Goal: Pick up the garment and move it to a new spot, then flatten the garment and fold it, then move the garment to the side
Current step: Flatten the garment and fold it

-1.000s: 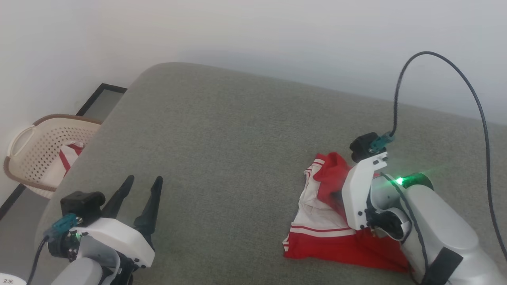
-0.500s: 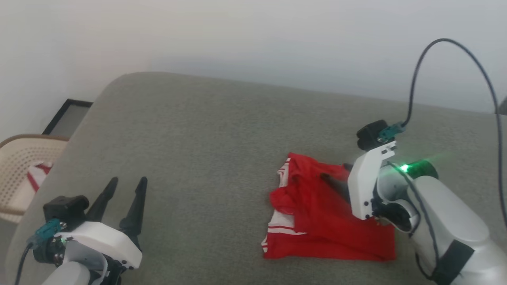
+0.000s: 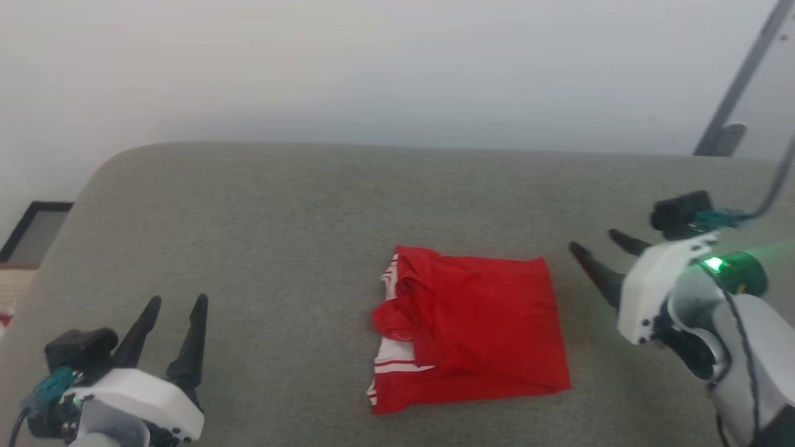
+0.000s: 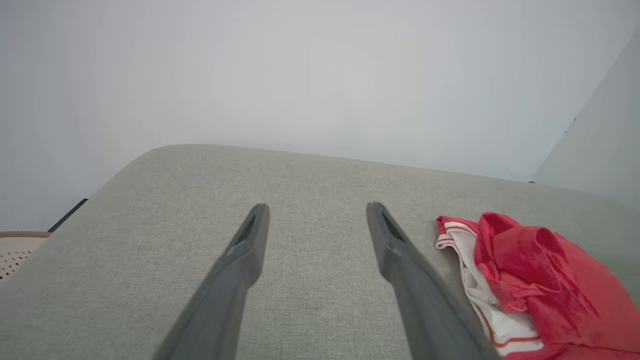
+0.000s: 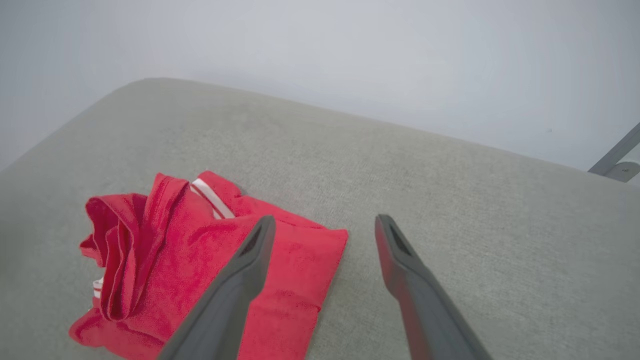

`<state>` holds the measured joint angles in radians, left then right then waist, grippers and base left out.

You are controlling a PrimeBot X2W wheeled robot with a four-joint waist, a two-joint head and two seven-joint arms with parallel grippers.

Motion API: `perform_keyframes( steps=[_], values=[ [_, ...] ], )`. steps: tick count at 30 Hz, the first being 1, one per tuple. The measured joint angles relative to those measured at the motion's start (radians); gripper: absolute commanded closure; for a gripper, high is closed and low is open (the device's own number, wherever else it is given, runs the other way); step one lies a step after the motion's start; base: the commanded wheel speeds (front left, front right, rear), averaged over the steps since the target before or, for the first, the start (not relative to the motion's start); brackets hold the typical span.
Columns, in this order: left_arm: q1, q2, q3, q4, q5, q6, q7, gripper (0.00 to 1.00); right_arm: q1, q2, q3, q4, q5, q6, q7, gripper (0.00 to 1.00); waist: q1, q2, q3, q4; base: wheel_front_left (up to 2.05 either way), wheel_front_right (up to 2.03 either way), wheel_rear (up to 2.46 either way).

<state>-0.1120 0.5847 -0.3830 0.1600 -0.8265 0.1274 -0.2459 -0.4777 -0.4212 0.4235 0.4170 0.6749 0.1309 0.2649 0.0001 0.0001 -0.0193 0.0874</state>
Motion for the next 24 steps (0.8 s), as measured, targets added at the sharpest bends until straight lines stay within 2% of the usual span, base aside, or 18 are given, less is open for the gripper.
perform_keyframes(
  steps=[3,11,16,24],
  values=[
    [0.016,0.002,0.008,-0.006,-0.002,0.0,-0.003,0.0,0.027,-0.014,-0.03,-0.018,-0.017,0.0,-0.028,0.0,0.0,0.0,-0.001,-0.018,0.0,0.0,0.0],
    [0.066,0.015,0.044,-0.03,-0.003,0.015,-0.009,0.0,0.152,-0.043,-0.149,-0.102,-0.119,0.0,-0.193,0.0,0.0,0.0,-0.008,-0.074,0.0,0.0,0.0],
    [0.108,0.017,0.072,-0.04,0.0,0.02,-0.012,0.0,0.258,-0.017,-0.253,-0.149,-0.192,0.0,-0.326,0.0,-0.0001,0.0,-0.016,-0.095,0.0,0.0,0.0],
    [0.165,0.004,0.118,-0.055,0.013,0.018,-0.016,0.0,0.367,0.028,-0.349,-0.148,-0.248,0.0,-0.408,0.0,0.0,0.0,-0.027,-0.1,0.0,0.0,0.0]
  ],
)
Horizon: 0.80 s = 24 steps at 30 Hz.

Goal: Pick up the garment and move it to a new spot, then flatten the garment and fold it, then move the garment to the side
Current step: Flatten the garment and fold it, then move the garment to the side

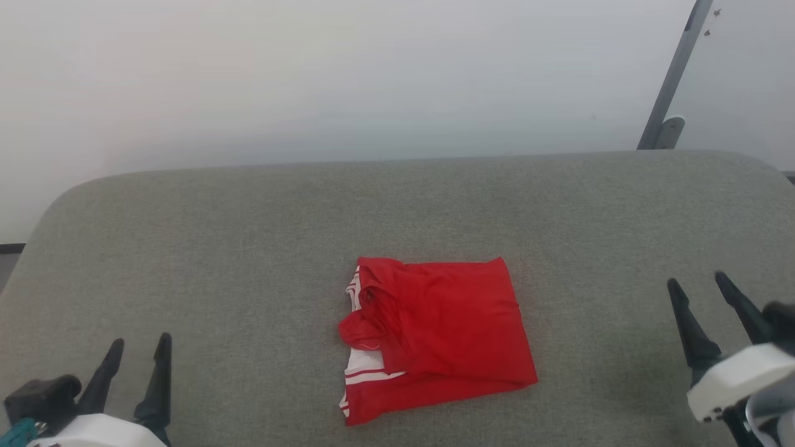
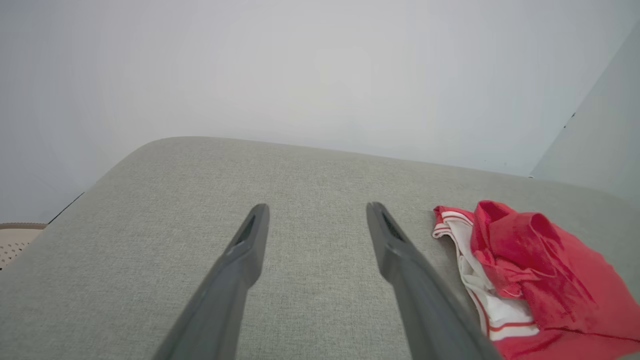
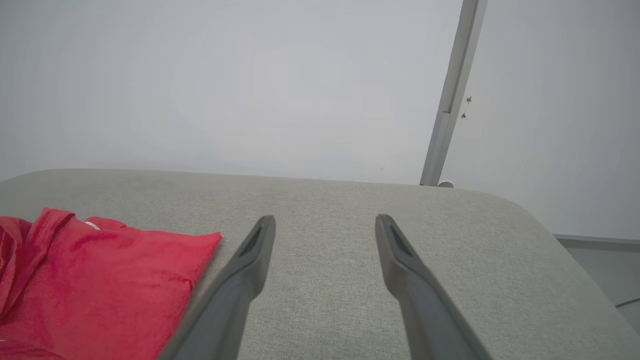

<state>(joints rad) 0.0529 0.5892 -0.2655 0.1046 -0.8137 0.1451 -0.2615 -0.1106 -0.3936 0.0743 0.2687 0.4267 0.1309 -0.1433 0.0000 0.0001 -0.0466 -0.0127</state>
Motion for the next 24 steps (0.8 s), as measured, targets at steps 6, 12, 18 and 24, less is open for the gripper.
perform_keyframes(
  steps=[6,12,18,24],
  values=[
    [0.041,-0.026,0.058,-0.016,0.023,-0.018,0.0,0.0,0.05,0.024,-0.041,-0.007,-0.015,0.0,-0.033,0.0,0.0,0.0,-0.002,0.005,0.0,0.0,0.0],
    [0.049,-0.044,0.082,-0.021,0.052,-0.035,0.0,0.0,0.067,0.037,-0.059,-0.021,-0.024,0.0,-0.033,0.0,0.0,0.0,-0.001,0.011,0.0,0.0,0.0],
    [0.053,-0.06,0.095,-0.022,0.067,-0.047,0.0,0.0,0.075,0.042,-0.063,-0.035,-0.031,0.0,-0.032,0.0,0.0,0.0,0.0,0.016,0.0,0.0,0.0],
    [0.055,-0.067,0.098,-0.021,0.078,-0.055,0.0,0.0,0.079,0.042,-0.062,-0.042,-0.032,0.0,-0.028,0.0,0.0,0.0,0.0,0.023,0.0,0.0,0.0]
  ],
)
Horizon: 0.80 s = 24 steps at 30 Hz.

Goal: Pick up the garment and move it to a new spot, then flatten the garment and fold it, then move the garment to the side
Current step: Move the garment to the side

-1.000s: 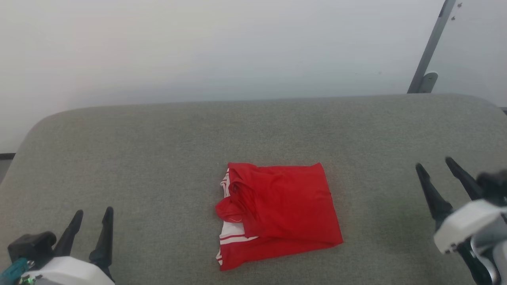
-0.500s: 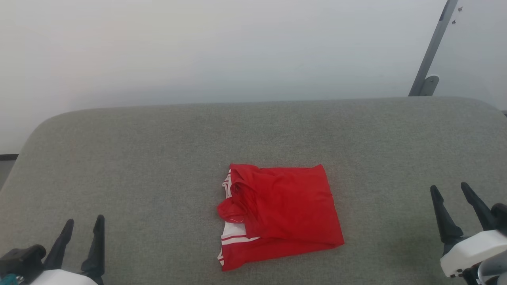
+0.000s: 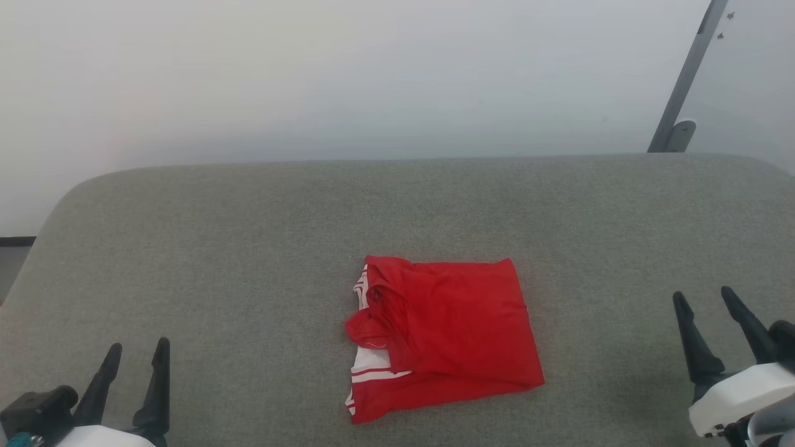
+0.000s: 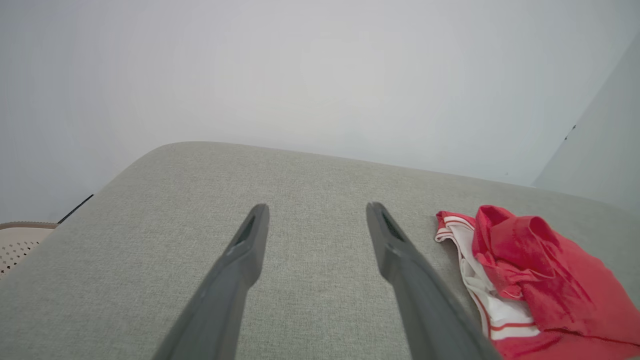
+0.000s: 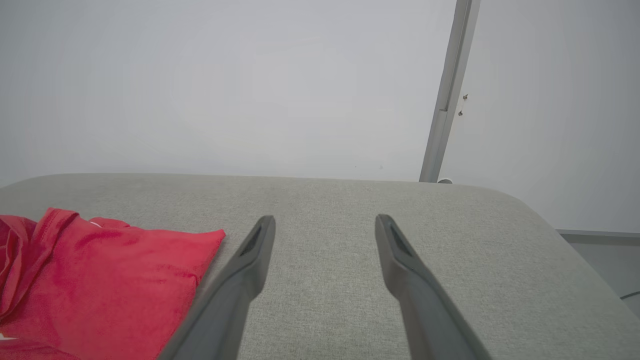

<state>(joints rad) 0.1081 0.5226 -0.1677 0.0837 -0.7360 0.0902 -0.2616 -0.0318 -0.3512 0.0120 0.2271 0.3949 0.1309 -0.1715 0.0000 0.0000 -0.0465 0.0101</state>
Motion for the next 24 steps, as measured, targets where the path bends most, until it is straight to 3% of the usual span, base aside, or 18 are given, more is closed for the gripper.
perform_keyframes(
  steps=[11,17,24],
  values=[
    [-0.012,-0.008,-0.021,-0.005,0.006,-0.008,0.006,0.0,-0.018,-0.003,0.096,-0.002,0.029,0.0,0.078,0.0,0.0,0.0,0.009,0.05,0.0,0.0,0.0],
    [-0.043,-0.025,-0.051,-0.015,0.009,-0.017,0.018,0.0,-0.078,-0.007,0.176,0.033,0.083,0.0,0.217,0.0,-0.0001,0.0,0.022,0.109,0.0,0.0,0.0],
    [-0.094,-0.049,-0.088,-0.02,0.021,-0.028,0.023,0.0,-0.164,-0.012,0.187,0.103,0.138,0.0,0.397,0.0,0.0,0.0,0.07,0.179,0.0,0.0,0.0]
  ],
)
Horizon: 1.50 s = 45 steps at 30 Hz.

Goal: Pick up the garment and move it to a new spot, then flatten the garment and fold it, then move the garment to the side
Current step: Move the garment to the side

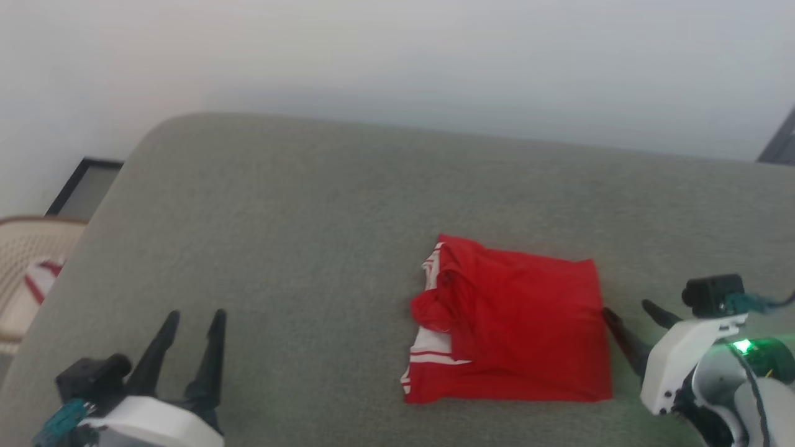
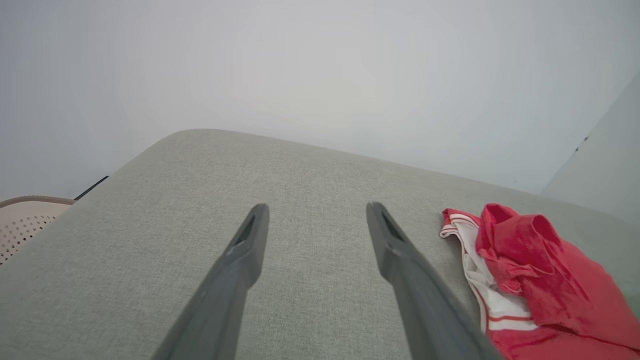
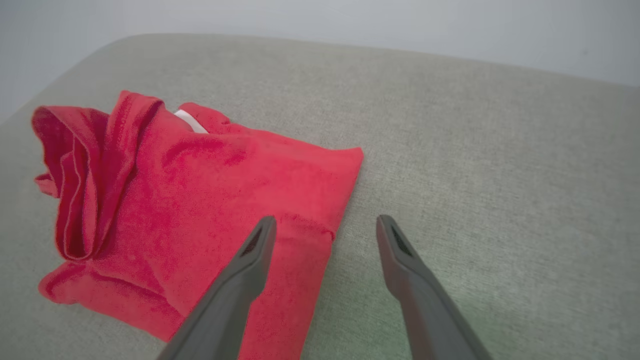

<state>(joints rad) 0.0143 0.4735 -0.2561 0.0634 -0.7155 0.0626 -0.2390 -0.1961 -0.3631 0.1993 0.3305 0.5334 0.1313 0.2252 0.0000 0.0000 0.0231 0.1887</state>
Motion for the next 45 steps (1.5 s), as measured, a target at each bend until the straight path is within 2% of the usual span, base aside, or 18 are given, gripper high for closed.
perform_keyframes(
  steps=[8,16,17,18,28,36,45],
  values=[
    [-0.063,-0.039,-0.035,0.027,0.021,-0.022,-0.002,0.0,-0.079,-0.008,-0.013,0.091,0.024,0.0,0.197,0.0,0.0,0.0,0.078,0.063,0.0,0.0,0.0],
    [-0.112,-0.07,-0.053,0.064,0.032,-0.041,-0.01,0.0,-0.136,-0.029,0.026,0.101,0.04,0.0,0.331,0.0,0.0,0.0,0.136,0.098,0.0,0.0,0.0],
    [-0.116,-0.072,-0.053,0.069,0.035,-0.041,-0.011,0.0,-0.142,-0.036,0.036,0.1,0.035,0.0,0.339,0.35,0.0,0.0,0.14,0.1,0.0,0.0,0.0],
    [-0.119,-0.073,-0.053,0.073,0.035,-0.043,-0.012,0.0,-0.148,-0.043,0.044,0.099,0.028,0.0,0.345,1.0,0.0,0.0,0.143,0.101,0.0,0.0,0.0],
    [-0.13,-0.085,-0.036,0.097,0.04,-0.058,-0.018,0.0,-0.182,-0.063,0.056,0.078,0.009,0.002,0.356,1.0,0.0,0.0,0.155,0.081,0.0,0.0,0.0],
    [-0.171,-0.082,-0.038,0.097,0.058,-0.073,-0.02,0.0,-0.228,-0.149,0.022,0.056,-0.016,0.001,0.366,1.0,0.0,0.0,0.176,0.012,0.0,0.0,0.0],
    [-0.295,-0.082,-0.079,0.122,0.098,-0.106,-0.009,0.0,-0.325,-0.255,0.006,0.064,-0.026,0.001,0.354,1.0,0.0,0.0,0.226,-0.103,0.0,0.0,0.0]
  ],
)
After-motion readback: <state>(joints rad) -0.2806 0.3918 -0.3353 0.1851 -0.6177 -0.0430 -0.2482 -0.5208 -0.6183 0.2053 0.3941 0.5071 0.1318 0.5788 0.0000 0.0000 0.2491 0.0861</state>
